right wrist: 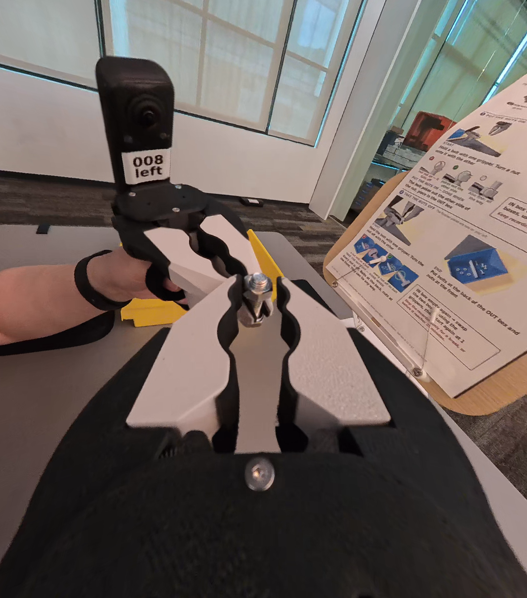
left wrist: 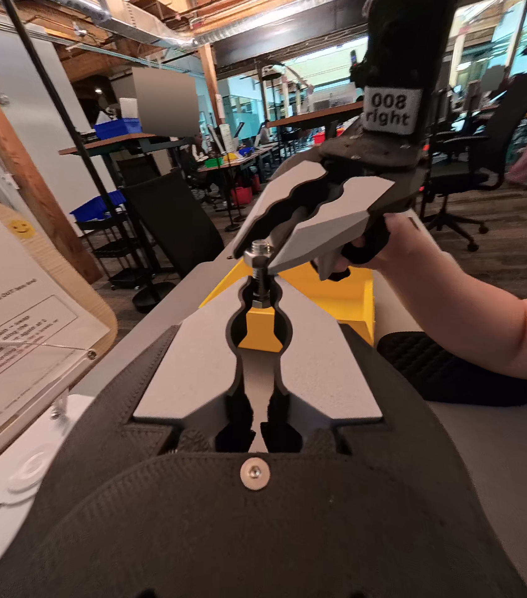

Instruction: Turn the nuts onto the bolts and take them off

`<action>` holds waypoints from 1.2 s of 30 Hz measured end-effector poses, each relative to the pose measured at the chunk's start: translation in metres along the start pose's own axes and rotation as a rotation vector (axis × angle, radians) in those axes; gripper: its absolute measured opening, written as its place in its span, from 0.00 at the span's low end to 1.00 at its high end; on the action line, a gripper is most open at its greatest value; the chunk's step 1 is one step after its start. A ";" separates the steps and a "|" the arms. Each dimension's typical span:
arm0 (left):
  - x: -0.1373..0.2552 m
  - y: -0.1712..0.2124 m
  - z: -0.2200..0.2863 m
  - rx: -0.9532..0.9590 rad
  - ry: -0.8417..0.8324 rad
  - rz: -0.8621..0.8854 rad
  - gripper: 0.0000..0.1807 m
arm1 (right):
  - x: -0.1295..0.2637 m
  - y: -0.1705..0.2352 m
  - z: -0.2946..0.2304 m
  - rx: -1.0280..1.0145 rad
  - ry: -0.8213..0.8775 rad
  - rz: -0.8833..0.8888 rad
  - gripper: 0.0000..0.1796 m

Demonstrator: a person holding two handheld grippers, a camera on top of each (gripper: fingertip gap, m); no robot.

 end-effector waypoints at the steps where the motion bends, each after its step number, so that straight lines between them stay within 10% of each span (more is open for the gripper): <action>1: 0.000 0.000 0.001 0.011 0.013 0.000 0.04 | 0.000 0.000 0.000 0.001 -0.004 0.001 0.09; 14: 0.003 0.007 -0.009 0.269 0.121 -0.048 0.17 | 0.003 0.005 0.014 -0.312 -0.074 0.049 0.09; 36: -0.006 0.012 -0.003 0.331 0.177 -0.030 0.10 | 0.004 0.001 0.009 -0.307 -0.120 0.066 0.21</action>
Point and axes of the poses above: each gripper's, where its closed fingertips meet, x back along the fingers, y out of its underside, z = x × y across the jaws, the point moved 4 cm from there along x, back along the fingers, and after that the axes turned 4 degrees about -y, right-handed, at the moved point
